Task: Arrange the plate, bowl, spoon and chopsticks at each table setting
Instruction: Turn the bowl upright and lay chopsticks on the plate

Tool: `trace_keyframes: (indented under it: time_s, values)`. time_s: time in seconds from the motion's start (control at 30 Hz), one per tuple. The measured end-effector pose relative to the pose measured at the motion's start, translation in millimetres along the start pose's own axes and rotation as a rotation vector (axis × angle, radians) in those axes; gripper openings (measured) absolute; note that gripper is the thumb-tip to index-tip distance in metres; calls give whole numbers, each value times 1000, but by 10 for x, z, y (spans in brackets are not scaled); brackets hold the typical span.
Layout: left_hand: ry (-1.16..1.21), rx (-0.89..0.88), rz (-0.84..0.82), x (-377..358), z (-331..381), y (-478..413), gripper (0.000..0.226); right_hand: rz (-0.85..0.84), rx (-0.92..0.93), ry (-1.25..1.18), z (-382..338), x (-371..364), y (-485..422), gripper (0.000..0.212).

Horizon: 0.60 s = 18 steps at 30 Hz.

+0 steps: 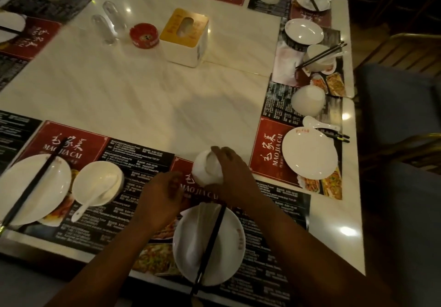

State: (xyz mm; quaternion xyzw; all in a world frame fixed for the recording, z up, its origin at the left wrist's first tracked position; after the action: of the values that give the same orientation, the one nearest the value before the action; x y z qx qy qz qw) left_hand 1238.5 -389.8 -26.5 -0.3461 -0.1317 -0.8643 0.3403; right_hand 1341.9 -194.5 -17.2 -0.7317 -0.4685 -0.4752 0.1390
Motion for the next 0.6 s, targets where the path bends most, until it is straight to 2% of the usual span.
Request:
trace_keyframes:
  time_s: [0.1,0.2,0.33,0.43,0.6]
  values:
    - [-23,-69,-6,-172,269,-48,34,64,-110,-73,306,285,276,102]
    - [24,-237,-65,-379,590,-78,26,116,-235,-70,726,432,691,103]
    - [10,-369,-112,-557,813,-41,30,131,-342,-53,1185,423,1091,106]
    - [-26,-319,-112,-566,706,-17,30,105,-423,-15,1377,370,1186,109]
    - [-96,-98,-86,-346,348,65,24,134,-435,-48,1468,320,1200,107]
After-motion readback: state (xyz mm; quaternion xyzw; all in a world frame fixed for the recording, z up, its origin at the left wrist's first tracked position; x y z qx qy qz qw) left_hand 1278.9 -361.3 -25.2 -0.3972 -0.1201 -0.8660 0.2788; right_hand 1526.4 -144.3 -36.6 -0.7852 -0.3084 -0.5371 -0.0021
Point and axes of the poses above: each hand's wrist, its own y-axis away from the middle knuckle, its own x-axis out of the back of the hand, z = x × y, the point moved 2 cm from there along -y, towards the middle knuckle, and after that the axes turned 11 degrees about -x, right-handed, at the moved point
